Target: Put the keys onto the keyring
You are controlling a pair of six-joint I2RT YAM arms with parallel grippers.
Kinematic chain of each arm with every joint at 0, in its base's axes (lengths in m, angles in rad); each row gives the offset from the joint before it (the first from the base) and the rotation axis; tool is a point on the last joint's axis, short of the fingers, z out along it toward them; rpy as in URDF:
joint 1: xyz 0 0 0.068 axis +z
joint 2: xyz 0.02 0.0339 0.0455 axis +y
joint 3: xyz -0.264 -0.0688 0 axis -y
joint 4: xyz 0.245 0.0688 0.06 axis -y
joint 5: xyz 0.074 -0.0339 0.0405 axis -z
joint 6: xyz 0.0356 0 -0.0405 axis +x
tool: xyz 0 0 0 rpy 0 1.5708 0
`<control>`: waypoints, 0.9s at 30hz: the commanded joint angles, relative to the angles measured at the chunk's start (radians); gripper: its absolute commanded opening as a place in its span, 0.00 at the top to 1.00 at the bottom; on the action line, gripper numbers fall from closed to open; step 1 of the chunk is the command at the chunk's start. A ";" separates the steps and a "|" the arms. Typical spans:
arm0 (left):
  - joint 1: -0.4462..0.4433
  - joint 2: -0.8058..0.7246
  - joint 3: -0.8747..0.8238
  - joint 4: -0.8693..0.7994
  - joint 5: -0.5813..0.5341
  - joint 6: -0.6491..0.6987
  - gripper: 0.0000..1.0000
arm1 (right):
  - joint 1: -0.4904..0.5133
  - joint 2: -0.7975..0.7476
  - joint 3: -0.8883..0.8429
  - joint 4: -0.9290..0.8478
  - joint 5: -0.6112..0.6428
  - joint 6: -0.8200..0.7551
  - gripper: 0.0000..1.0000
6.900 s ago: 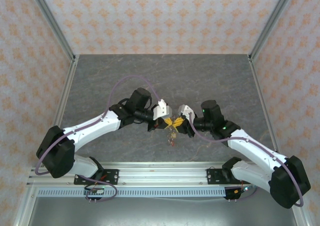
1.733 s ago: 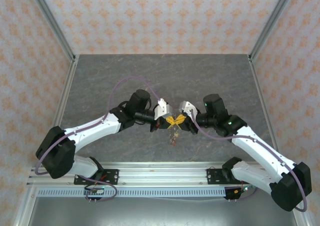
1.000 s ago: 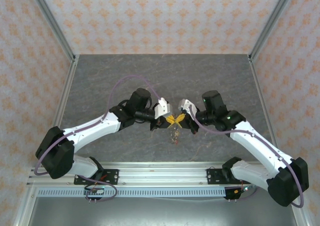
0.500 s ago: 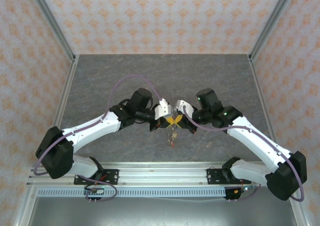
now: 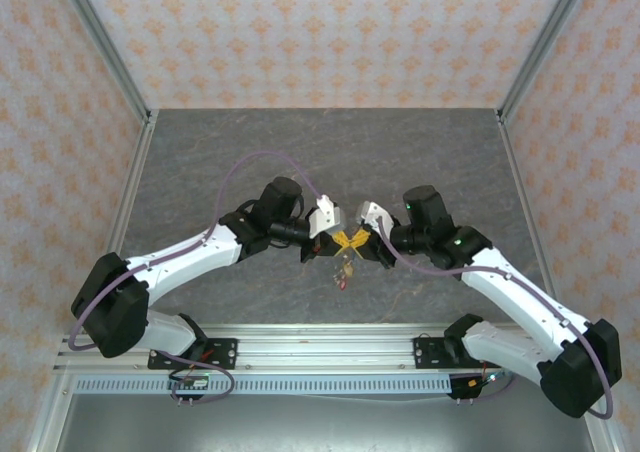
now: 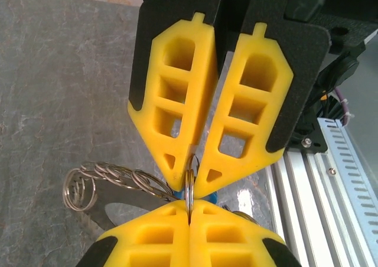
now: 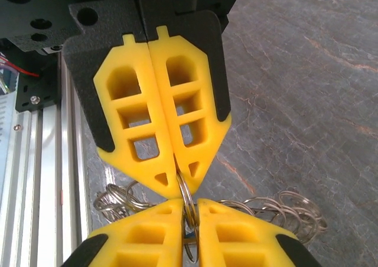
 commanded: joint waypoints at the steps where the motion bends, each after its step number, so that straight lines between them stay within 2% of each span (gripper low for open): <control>1: 0.014 -0.037 -0.012 0.123 0.079 -0.040 1.00 | -0.025 -0.021 -0.040 0.110 -0.094 0.055 0.86; 8: 0.021 -0.042 -0.018 0.139 0.107 -0.056 1.00 | -0.039 -0.026 -0.101 0.253 -0.145 0.126 0.88; 16: 0.028 -0.048 -0.032 0.142 0.116 -0.058 1.00 | -0.042 -0.027 -0.107 0.254 -0.130 0.121 0.97; 19: 0.028 -0.043 -0.019 0.093 0.099 -0.034 0.99 | -0.042 -0.019 -0.084 0.209 -0.123 0.092 0.98; 20: 0.027 -0.040 -0.010 0.057 0.089 -0.012 0.96 | -0.042 -0.015 -0.072 0.185 -0.115 0.081 0.98; 23: 0.022 -0.035 0.019 -0.046 0.026 0.051 0.89 | -0.041 0.017 -0.003 0.061 -0.099 0.023 1.00; 27: 0.015 -0.034 0.032 -0.087 -0.026 0.087 0.86 | -0.020 0.059 0.088 -0.097 -0.048 -0.072 1.00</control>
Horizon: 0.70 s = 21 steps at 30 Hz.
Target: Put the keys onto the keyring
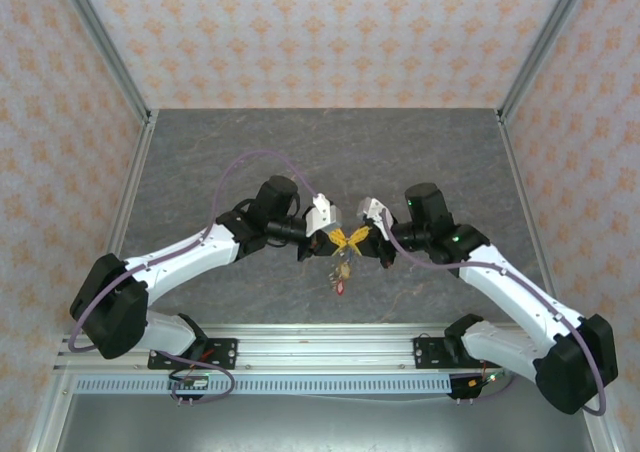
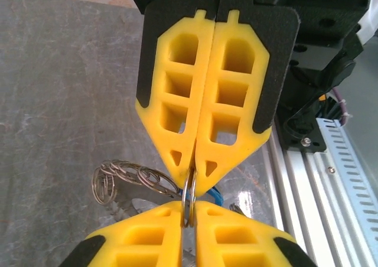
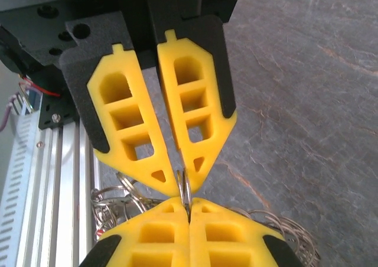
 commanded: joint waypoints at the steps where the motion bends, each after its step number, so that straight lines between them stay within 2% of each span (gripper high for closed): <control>1: -0.011 -0.024 0.039 -0.074 -0.041 0.061 0.86 | 0.018 0.022 0.090 -0.143 0.048 -0.109 1.00; 6: -0.026 -0.009 0.069 -0.099 -0.061 0.080 0.84 | 0.045 0.057 0.149 -0.221 0.093 -0.150 1.00; 10: -0.039 -0.004 0.057 -0.047 -0.071 0.050 0.84 | 0.066 0.079 0.179 -0.254 0.121 -0.167 1.00; 16: -0.048 -0.001 0.051 -0.049 -0.085 0.051 0.91 | 0.079 0.067 0.177 -0.202 0.094 -0.150 0.98; 18: -0.048 -0.004 0.051 -0.055 -0.084 0.056 1.00 | 0.080 0.055 0.165 -0.174 0.079 -0.138 0.96; 21: -0.047 -0.020 0.030 -0.015 -0.083 0.036 1.00 | 0.078 0.029 0.130 -0.140 0.101 -0.123 0.89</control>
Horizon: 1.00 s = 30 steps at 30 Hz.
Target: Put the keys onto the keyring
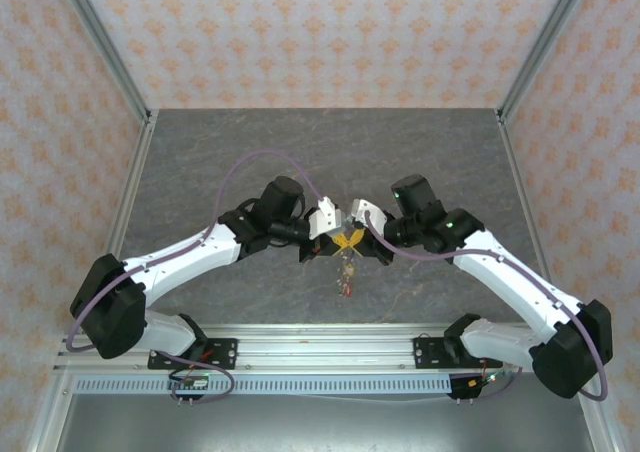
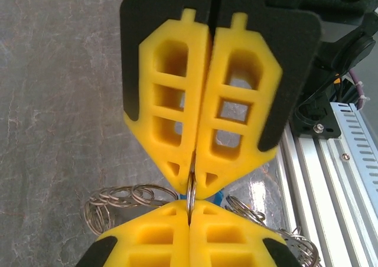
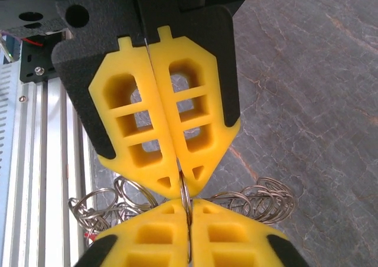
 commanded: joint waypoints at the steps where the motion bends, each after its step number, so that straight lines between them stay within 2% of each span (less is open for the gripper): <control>1: -0.009 -0.028 -0.015 0.074 -0.008 -0.024 1.00 | 0.011 -0.054 -0.038 0.098 -0.012 0.024 0.88; 9: 0.002 -0.055 -0.046 0.150 0.066 -0.073 1.00 | -0.034 -0.131 -0.202 0.247 -0.029 0.115 0.80; 14: 0.008 -0.050 -0.048 0.155 0.095 -0.078 1.00 | -0.042 -0.162 -0.285 0.436 -0.060 0.217 0.84; 17: 0.008 -0.045 -0.048 0.152 0.098 -0.083 1.00 | -0.042 -0.189 -0.334 0.524 -0.035 0.260 0.84; 21: 0.008 -0.053 -0.055 0.169 0.082 -0.094 1.00 | -0.044 -0.233 -0.341 0.471 0.027 0.248 0.86; 26: 0.008 -0.051 -0.055 0.180 0.061 -0.098 1.00 | -0.043 -0.278 -0.300 0.299 0.091 0.176 0.80; 30: 0.008 -0.051 -0.051 0.174 0.053 -0.092 1.00 | -0.042 -0.314 -0.290 0.313 0.098 0.181 0.76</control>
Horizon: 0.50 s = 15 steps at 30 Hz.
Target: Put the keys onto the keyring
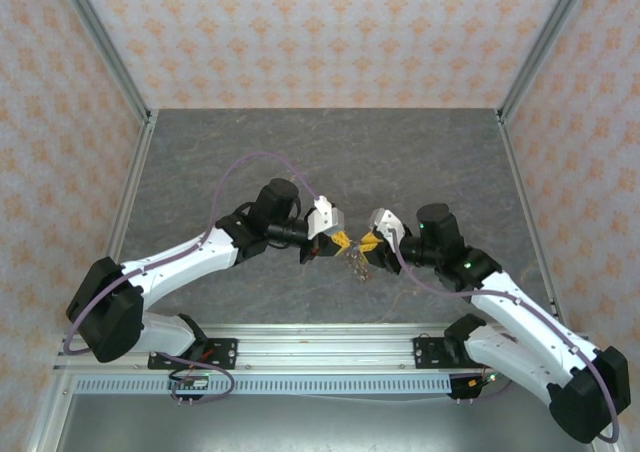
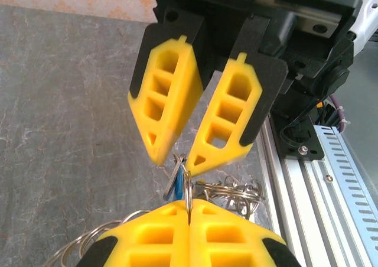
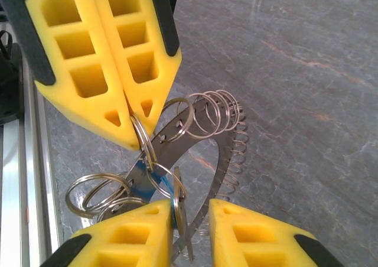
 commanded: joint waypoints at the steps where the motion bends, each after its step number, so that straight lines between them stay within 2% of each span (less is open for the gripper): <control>1: 0.003 -0.025 0.002 0.049 -0.003 -0.002 1.00 | -0.005 -0.022 0.046 -0.015 0.020 -0.017 0.75; 8: 0.003 -0.024 0.012 0.002 -0.006 0.026 1.00 | -0.004 0.022 0.066 0.029 -0.050 -0.021 0.68; 15: 0.003 -0.026 0.012 -0.004 0.000 0.031 1.00 | -0.004 0.064 0.062 0.040 -0.109 -0.032 0.71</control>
